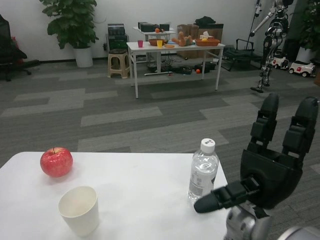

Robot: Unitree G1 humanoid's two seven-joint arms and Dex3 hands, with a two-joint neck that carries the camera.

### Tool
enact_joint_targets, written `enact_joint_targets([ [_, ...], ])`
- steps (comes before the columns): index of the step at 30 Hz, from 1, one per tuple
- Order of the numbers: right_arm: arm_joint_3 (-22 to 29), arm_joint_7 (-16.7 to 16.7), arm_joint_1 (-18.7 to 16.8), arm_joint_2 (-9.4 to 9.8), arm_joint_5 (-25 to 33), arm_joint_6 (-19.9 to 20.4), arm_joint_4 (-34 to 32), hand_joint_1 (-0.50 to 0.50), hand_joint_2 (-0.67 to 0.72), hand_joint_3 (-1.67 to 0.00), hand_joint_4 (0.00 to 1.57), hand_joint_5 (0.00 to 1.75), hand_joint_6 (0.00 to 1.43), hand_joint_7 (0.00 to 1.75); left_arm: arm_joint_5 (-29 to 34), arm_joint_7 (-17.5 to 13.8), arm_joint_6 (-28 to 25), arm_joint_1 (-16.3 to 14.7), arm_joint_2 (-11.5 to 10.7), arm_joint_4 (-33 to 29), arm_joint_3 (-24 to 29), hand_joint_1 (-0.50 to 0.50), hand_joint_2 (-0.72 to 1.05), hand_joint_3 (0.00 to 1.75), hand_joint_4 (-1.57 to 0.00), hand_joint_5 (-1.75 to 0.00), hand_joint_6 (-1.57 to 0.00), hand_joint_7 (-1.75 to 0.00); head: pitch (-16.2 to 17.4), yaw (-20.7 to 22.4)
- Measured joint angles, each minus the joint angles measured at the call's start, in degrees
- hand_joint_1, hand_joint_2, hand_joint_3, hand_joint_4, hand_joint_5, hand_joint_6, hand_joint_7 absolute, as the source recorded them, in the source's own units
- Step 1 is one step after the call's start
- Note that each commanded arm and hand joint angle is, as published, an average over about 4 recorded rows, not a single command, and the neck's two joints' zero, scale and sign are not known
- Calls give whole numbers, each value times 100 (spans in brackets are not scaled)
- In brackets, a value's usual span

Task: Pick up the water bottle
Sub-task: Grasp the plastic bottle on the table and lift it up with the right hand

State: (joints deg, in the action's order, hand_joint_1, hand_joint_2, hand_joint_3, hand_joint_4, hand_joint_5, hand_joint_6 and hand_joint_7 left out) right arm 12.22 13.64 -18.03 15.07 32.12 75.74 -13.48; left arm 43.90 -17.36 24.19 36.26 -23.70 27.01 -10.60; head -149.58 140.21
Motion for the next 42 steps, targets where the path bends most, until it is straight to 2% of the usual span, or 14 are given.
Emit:
enact_joint_targets([
  [3,-272,-555,-364,337,392,18,12,-46,44,0,0,0,0,0,27,-5,0,10,-8,18,32,-50,-64,9,0,0,0,0,-83,-72],
  [6,-493,-1211,-576,568,851,12,35,-46,41,0,0,0,0,0,48,-6,0,13,-26,51,81,-50,-64,9,0,0,0,0,-110,-134],
  [8,-562,-1822,-725,629,1181,-149,40,-46,38,0,0,0,0,0,48,-6,0,16,-29,73,99,-50,-64,9,0,0,0,0,-104,-183],
  [11,-632,-2851,-1080,667,1610,-773,77,-46,34,0,0,0,0,0,48,-6,0,17,-47,125,142,-50,-64,9,0,0,0,0,-71,-256],
  [14,-548,-3221,-1250,631,1727,-1232,179,-46,34,0,0,0,0,0,48,-6,0,17,-80,156,179,-50,-64,9,0,0,0,0,-16,-322],
  [19,-252,-3368,-1229,357,1928,-1468,441,-46,34,0,0,0,0,0,48,-7,0,18,-95,162,192,-50,-64,9,0,0,0,0,64,-325],
  [24,416,-3691,-1015,-169,1994,-2047,458,-46,34,0,0,0,0,0,48,-7,1,14,-97,165,196,-50,-64,9,0,0,0,0,69,-277],
  [30,728,-3903,-869,-491,1996,-2389,437,-46,34,0,0,0,0,0,49,-7,1,11,-98,166,204,-50,-64,9,0,0,0,0,69,-260],
  [33,905,-3908,-804,-601,1988,-2456,438,-46,39,0,0,0,0,0,49,-7,1,11,-101,166,204,-50,-64,9,0,0,0,0,59,-254],
  [34,996,-3888,-772,-651,1978,-2480,440,-46,41,0,0,0,0,0,49,-8,1,11,-103,165,204,-50,-64,9,0,0,0,0,52,-252],
  [36,1362,-3658,-673,-897,1839,-2630,454,-46,41,0,0,0,0,0,50,-8,1,6,-110,165,205,-50,-64,9,0,0,0,0,33,-246],
  [40,2254,-2935,-498,-1485,1129,-3097,451,-46,34,0,0,0,0,0,52,-8,1,-7,-123,165,210,-50,-64,9,0,0,0,0,6,-242],
  [42,2696,-2699,-402,-1768,795,-3373,424,-46,31,0,0,0,0,0,53,-8,2,-11,-127,165,214,-50,-64,9,0,0,0,0,3,-246],
])
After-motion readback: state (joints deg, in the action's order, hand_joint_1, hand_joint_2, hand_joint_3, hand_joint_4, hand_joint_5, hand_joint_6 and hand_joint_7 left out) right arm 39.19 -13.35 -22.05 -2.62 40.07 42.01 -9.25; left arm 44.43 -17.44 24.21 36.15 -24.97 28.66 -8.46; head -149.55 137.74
